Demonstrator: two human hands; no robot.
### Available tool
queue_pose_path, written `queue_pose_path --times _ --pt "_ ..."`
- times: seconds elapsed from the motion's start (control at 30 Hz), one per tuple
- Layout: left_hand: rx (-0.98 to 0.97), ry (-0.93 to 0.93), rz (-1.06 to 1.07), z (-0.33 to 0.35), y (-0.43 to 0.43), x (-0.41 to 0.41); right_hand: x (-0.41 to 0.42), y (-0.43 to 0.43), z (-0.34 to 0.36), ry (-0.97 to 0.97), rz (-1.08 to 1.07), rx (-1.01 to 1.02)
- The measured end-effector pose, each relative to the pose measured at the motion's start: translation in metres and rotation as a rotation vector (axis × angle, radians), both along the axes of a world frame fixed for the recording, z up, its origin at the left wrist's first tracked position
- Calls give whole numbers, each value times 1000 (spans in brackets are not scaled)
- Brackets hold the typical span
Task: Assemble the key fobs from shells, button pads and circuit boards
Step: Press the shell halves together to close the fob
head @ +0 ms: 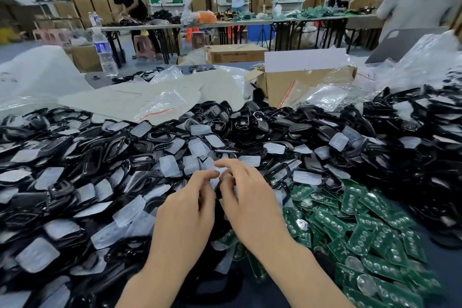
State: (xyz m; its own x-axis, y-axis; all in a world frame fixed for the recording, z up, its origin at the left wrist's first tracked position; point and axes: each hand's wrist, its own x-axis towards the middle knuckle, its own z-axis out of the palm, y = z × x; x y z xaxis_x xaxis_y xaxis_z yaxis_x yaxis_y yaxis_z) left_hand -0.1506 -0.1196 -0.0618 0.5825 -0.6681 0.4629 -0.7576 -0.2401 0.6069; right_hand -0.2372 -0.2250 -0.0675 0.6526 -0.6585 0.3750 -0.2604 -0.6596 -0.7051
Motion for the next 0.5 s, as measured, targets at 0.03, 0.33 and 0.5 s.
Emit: queue_pose_path --times 0.03,0.33,0.5 --pt "-10 7 -1 -1 0 0 1 1 0 20 -15 -23" --pt "-33 18 -24 -2 1 3 -2 5 2 -19 -62 -108" --pt "-38 17 -25 -5 1 5 -3 4 2 53 -83 -132"
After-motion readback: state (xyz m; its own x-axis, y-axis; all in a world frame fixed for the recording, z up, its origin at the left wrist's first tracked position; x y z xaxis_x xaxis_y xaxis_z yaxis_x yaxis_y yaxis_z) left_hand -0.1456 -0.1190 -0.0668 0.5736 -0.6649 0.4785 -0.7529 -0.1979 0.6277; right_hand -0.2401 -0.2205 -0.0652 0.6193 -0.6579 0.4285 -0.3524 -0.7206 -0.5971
